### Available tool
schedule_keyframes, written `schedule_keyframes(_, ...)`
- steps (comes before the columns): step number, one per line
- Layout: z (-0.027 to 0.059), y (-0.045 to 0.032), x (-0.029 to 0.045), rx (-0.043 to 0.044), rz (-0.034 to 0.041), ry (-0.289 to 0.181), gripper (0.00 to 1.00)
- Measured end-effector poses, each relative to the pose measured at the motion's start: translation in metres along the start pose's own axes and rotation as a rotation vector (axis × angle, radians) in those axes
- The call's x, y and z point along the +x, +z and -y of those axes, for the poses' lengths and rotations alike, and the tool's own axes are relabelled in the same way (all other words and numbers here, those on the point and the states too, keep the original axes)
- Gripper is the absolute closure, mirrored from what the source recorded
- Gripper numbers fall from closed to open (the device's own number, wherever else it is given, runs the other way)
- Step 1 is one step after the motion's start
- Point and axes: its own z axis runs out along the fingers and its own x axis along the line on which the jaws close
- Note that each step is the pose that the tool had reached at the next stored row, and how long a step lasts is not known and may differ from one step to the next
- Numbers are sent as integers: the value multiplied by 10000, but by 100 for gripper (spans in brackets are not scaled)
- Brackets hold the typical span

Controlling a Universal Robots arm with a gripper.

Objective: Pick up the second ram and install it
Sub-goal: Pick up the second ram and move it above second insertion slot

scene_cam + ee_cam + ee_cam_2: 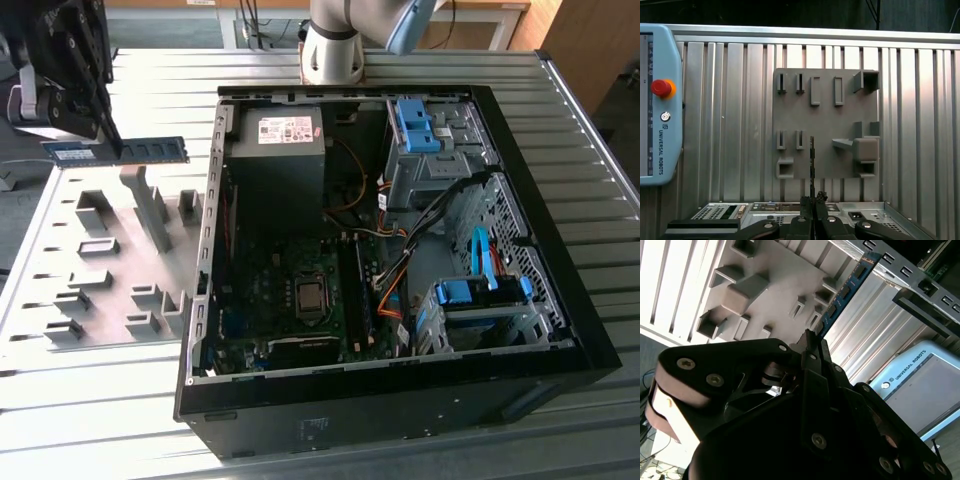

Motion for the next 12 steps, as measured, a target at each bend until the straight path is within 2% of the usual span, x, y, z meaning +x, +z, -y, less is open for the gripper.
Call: schedule_keyframes(12, 146, -5, -1, 0, -1, 1, 86)
